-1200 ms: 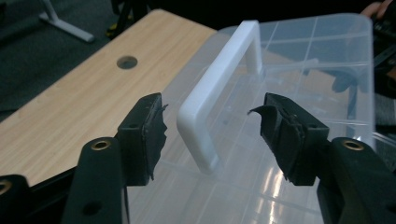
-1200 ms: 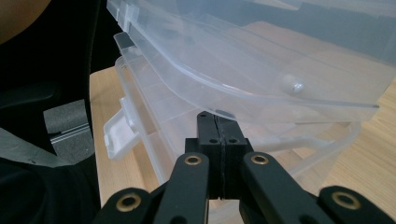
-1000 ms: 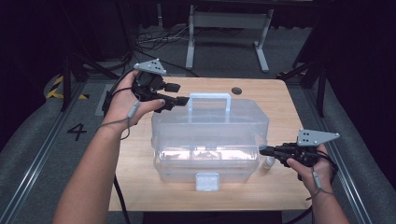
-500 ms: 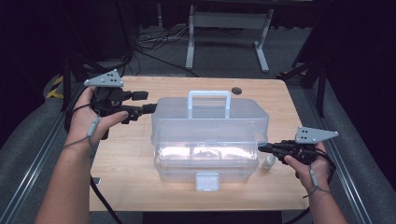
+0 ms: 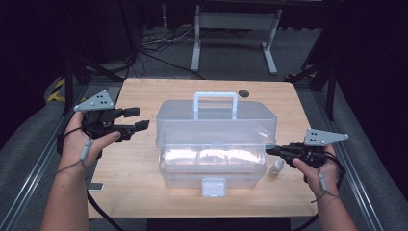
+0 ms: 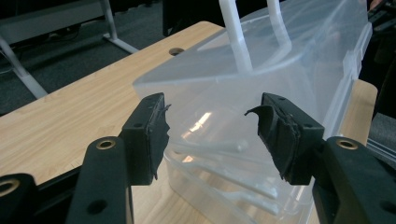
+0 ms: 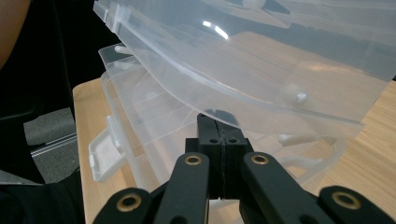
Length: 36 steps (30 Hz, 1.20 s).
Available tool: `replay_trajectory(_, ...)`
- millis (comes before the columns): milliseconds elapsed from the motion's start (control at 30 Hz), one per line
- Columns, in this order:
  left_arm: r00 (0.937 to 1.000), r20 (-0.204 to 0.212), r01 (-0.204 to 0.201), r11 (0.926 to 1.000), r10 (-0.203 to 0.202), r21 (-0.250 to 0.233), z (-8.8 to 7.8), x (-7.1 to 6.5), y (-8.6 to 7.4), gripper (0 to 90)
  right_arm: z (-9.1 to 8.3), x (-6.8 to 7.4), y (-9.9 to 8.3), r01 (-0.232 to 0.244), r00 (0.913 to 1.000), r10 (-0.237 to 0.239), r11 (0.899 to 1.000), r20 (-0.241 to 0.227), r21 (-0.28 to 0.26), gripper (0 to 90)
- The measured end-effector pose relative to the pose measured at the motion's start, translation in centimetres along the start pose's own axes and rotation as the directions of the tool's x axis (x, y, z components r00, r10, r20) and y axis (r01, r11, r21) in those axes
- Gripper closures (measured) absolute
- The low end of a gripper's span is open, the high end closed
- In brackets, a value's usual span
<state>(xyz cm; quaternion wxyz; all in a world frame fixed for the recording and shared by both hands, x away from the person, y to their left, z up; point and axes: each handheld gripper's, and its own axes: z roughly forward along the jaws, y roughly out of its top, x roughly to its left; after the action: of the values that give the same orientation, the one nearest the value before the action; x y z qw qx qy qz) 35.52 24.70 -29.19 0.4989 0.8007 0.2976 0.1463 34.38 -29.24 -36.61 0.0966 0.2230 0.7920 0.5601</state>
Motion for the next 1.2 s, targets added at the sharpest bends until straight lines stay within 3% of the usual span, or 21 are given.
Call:
replay_trajectory(200,0.9996,-0.028,0.007,0.9999,-0.007,-0.013,-0.1,-0.5,-1.8,42.4,0.0,0.0,0.1,0.001,1.0,-0.001,1.0,0.007,-0.001,90.0)
replay_trajectory(400,0.9997,-0.013,0.02,0.9997,-0.02,-0.017,0.7,-0.9,-3.4,42.6,0.0,0.0,0.1,-0.001,0.9999,0.001,1.0,0.011,-0.005,90.0)
replay_trajectory(833,0.9994,-0.007,0.033,0.9995,-0.033,-0.001,0.4,-1.1,-4.8,43.6,0.0,0.0,0.3,-0.011,0.9997,0.012,1.0,0.021,-0.02,90.0)
replay_trajectory(1200,0.999,0.039,0.018,0.9986,-0.02,0.05,1.7,-1.8,-5.1,44.9,0.4,-0.2,1.2,-0.025,0.9983,0.028,0.998,0.05,-0.057,90.0)
